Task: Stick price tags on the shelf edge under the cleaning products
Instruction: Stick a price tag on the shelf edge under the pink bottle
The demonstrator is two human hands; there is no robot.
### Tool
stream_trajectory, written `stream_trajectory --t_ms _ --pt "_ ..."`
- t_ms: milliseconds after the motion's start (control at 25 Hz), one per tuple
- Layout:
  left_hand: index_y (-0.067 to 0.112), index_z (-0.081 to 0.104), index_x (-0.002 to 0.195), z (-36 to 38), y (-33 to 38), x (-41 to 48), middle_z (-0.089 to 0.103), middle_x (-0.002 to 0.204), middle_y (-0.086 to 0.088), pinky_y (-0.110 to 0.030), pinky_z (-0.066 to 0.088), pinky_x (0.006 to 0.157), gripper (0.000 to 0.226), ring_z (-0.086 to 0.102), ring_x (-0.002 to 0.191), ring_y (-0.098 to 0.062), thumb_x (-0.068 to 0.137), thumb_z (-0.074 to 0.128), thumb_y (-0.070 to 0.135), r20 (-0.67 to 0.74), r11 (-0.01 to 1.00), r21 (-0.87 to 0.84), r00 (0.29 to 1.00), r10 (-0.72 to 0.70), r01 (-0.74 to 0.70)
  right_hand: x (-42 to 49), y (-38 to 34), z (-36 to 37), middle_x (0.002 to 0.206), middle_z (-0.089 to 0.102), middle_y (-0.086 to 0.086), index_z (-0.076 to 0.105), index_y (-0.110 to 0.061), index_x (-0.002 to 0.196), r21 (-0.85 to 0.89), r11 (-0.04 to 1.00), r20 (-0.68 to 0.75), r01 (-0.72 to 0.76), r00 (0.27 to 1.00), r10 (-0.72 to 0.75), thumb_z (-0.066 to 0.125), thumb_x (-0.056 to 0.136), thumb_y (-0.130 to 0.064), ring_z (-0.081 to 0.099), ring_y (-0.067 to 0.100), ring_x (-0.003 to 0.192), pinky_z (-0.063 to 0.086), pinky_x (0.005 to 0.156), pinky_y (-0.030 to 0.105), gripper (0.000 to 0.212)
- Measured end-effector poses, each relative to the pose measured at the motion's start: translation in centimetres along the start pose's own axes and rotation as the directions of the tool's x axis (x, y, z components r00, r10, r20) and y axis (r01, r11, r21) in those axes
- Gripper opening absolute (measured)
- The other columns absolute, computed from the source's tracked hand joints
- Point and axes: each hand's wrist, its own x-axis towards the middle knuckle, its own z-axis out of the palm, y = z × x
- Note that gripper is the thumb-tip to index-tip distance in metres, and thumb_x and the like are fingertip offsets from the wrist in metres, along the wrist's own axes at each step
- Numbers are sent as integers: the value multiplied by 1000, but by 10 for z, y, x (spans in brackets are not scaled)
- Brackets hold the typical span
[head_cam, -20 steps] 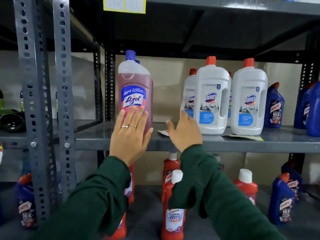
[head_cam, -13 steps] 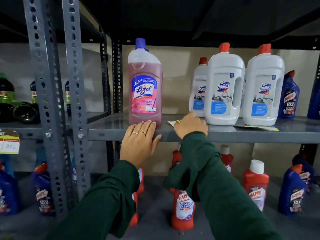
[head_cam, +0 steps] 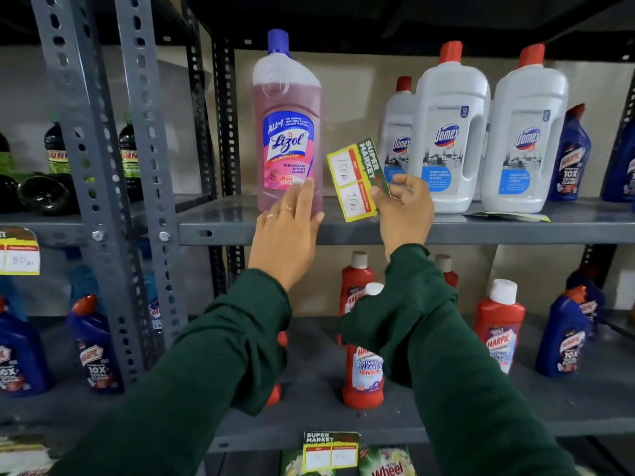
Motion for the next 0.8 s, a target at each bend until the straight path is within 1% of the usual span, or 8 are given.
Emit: stream_trajectory --t_ms 120,240,360,440,520,600,680,800 --pt "18 15 139 -19 4 10 21 148 -28 -61 43 89 54 29 127 -50 89 27 34 -42 998 -50 998 37 -40 -11 -3 -6 101 68 19 60 -17 89 48 999 268 25 963 -37 66 79 -4 65 19 87 54 82 30 18" --pt "17 53 120 -32 1 7 39 141 -22 -64 35 96 32 31 129 -44 89 45 22 -107 986 143 989 103 -87 -32 -3 -10 99 69 11 66 -10 100 -28 997 459 74 887 -53 67 78 -4 65 13 86 54 82 26 23" --pt "15 71 80 -33 -6 -2 66 112 -12 -60 24 103 11 44 119 -35 80 60 16 -137 991 57 982 127 -121 -42 0 -18 116 65 13 64 -7 105 -134 986 497 102 867 -22 69 77 -6 63 18 102 51 93 35 29" --pt "17 71 71 -33 -9 -8 70 99 -5 -53 18 105 14 43 114 -28 79 60 20 -104 995 -28 990 96 -99 -45 3 -19 121 63 15 68 -5 97 -240 938 516 248 851 -93 67 78 -7 59 14 108 46 98 27 18" --pt "18 73 70 -33 -11 -15 70 102 -5 -51 16 105 17 43 115 -28 79 59 23 -17 997 -39 998 68 -69 -47 8 -18 116 66 17 70 -3 90 -338 812 551 475 800 -238 64 80 -6 57 14 108 39 97 13 12" --pt "16 74 73 -33 -15 -19 67 113 -8 -53 16 106 14 43 120 -32 81 64 20 96 999 -7 994 48 -48 -48 14 -13 116 64 16 70 -1 87 -398 705 588 587 753 -295 64 81 -8 56 21 111 41 99 23 11" --pt "15 74 78 -34 -21 -20 62 122 -11 -51 15 107 9 42 123 -33 82 66 16 165 1000 5 986 29 -30 -49 17 -7 116 60 15 70 1 82 -431 683 590 589 757 -281 66 80 -11 52 23 115 44 98 33 13" --pt "9 73 82 -36 -28 -20 61 124 -12 -47 20 106 10 52 113 -30 84 64 13 202 997 -76 979 -3 19 -53 20 3 112 58 12 70 1 77 -448 687 567 572 776 -277 67 80 -15 56 22 107 48 90 34 17"
